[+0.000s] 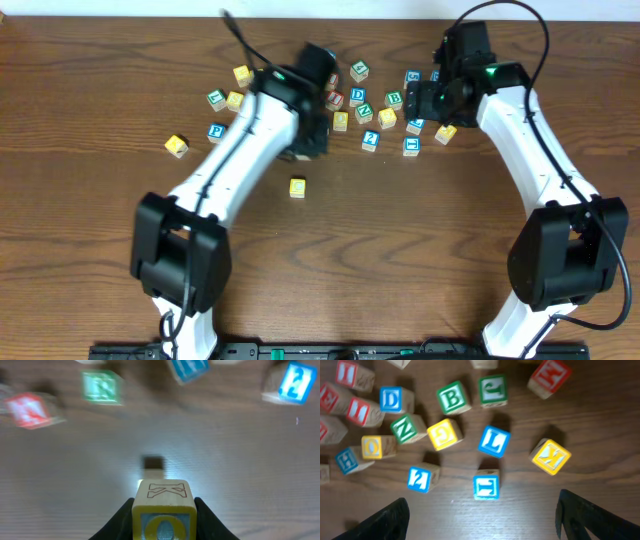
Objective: Spell out CORL
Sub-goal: 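Carry the O block to the right of the C block, then set the O block beside the C block and release it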
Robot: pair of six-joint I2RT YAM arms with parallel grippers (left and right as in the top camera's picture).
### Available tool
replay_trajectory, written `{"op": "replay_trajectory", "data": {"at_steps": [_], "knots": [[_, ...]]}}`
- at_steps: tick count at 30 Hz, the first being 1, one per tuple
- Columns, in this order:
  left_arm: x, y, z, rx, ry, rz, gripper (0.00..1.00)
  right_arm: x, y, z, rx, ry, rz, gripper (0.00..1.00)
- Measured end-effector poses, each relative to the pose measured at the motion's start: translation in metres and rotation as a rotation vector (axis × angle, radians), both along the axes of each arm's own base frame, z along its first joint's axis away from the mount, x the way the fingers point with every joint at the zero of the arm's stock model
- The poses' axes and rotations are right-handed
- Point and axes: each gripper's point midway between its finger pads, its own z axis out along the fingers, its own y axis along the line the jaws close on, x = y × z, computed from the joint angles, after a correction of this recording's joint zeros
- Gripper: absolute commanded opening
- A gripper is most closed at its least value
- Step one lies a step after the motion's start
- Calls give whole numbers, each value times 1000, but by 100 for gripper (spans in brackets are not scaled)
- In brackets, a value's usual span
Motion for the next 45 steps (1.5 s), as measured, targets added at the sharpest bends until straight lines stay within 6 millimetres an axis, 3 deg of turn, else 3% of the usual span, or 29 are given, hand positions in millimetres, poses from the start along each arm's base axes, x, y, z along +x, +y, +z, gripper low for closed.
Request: {"op": "replay_trajectory", "data": {"at_steps": [5, 15, 28, 33, 45], "knots": [[-29, -25, -48, 12, 36, -52, 22, 3, -16, 0, 1, 1, -36, 90], [-46, -19, -102, 14, 43, -43, 22, 0, -16, -1, 3, 12, -34, 90], [-38, -21, -103, 8, 1, -28, 22, -1, -15, -2, 5, 18, -32, 90], [-37, -20, -103, 13, -4, -13, 37, -2, -15, -2, 8, 20, -31, 90], [-40, -18, -103, 23, 11, -19, 37, -2, -15, -2, 7, 22, -31, 91]]}}
